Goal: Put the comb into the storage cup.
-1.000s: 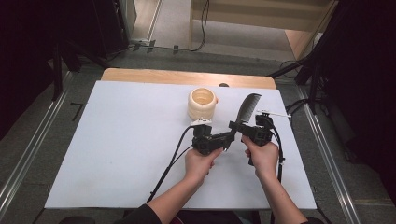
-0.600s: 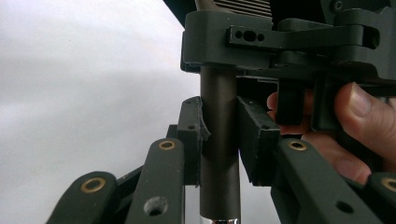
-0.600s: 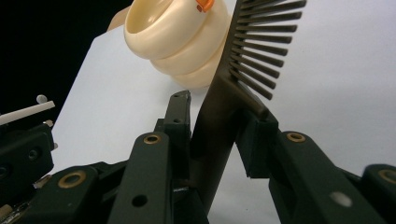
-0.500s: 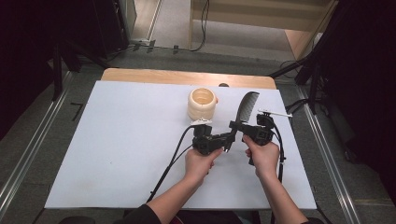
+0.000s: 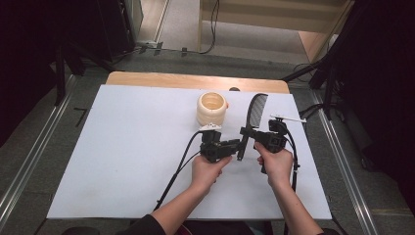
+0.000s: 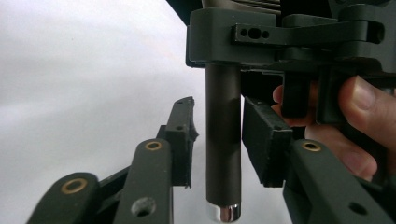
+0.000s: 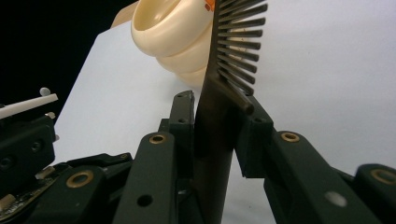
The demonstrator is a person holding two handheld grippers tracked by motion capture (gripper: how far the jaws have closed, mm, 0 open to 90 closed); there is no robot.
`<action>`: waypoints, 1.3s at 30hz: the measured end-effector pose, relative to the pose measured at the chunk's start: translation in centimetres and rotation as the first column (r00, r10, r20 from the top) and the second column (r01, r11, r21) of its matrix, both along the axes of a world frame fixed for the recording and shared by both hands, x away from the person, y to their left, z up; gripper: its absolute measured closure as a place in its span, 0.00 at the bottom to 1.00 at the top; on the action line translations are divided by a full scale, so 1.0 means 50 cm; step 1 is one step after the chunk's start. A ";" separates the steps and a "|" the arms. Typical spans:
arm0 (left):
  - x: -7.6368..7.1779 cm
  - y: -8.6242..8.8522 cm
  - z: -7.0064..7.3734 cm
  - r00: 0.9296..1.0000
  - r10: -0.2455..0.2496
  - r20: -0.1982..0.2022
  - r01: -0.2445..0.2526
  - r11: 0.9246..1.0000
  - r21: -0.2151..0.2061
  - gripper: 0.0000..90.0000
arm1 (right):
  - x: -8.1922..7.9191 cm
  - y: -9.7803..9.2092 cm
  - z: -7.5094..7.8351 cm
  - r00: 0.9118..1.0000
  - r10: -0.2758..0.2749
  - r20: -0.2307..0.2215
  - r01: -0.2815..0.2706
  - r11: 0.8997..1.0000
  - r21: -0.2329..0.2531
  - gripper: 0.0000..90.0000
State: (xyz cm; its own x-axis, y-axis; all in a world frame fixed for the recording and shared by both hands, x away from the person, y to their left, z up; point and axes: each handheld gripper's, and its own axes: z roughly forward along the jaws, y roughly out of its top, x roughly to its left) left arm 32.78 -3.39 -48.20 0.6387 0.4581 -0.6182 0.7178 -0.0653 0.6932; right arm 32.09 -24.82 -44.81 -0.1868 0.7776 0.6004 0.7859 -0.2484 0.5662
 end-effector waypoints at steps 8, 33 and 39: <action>0.000 0.020 0.014 0.998 -0.056 -0.011 0.057 0.997 0.053 0.54 | -0.001 0.001 0.000 1.000 0.002 0.021 -0.002 0.999 -0.032 0.77; 0.001 0.101 0.039 0.976 -0.216 -0.043 0.220 0.950 0.224 0.37 | -0.008 0.013 0.006 0.996 0.026 0.089 -0.017 0.995 -0.098 0.77; -0.010 0.132 0.042 0.966 -0.255 -0.032 0.254 0.934 0.251 0.37 | -0.009 0.016 0.007 0.994 0.037 0.099 -0.026 0.994 -0.107 0.77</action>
